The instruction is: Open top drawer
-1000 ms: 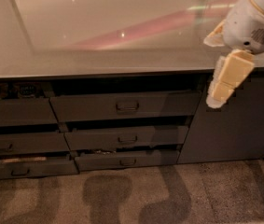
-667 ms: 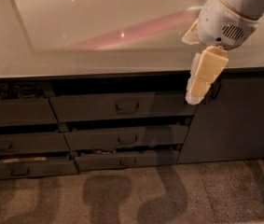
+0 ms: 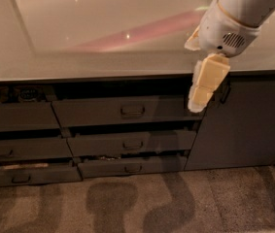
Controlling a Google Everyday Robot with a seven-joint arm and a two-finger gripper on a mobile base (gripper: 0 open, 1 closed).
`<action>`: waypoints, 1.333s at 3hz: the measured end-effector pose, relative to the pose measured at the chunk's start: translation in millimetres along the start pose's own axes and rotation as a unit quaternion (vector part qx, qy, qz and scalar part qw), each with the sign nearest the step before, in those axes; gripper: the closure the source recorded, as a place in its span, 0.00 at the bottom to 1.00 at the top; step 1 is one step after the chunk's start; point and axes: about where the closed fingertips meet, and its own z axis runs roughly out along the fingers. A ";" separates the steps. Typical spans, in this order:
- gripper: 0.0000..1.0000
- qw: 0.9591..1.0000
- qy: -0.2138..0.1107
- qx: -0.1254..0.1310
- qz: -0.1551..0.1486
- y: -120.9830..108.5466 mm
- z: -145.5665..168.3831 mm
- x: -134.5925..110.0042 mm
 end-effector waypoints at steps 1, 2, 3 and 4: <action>0.00 0.999 0.009 -0.041 0.013 -6.5 40.8 17.8; 0.00 0.997 0.011 -0.076 0.025 -15.2 75.7 32.8; 0.00 0.997 0.011 -0.076 0.025 -15.2 75.7 32.7; 0.00 0.999 -0.002 -0.040 -0.010 -11.2 71.4 31.4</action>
Offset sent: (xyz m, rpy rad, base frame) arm 0.0347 -0.0203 -0.1134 -0.0025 0.2585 0.0005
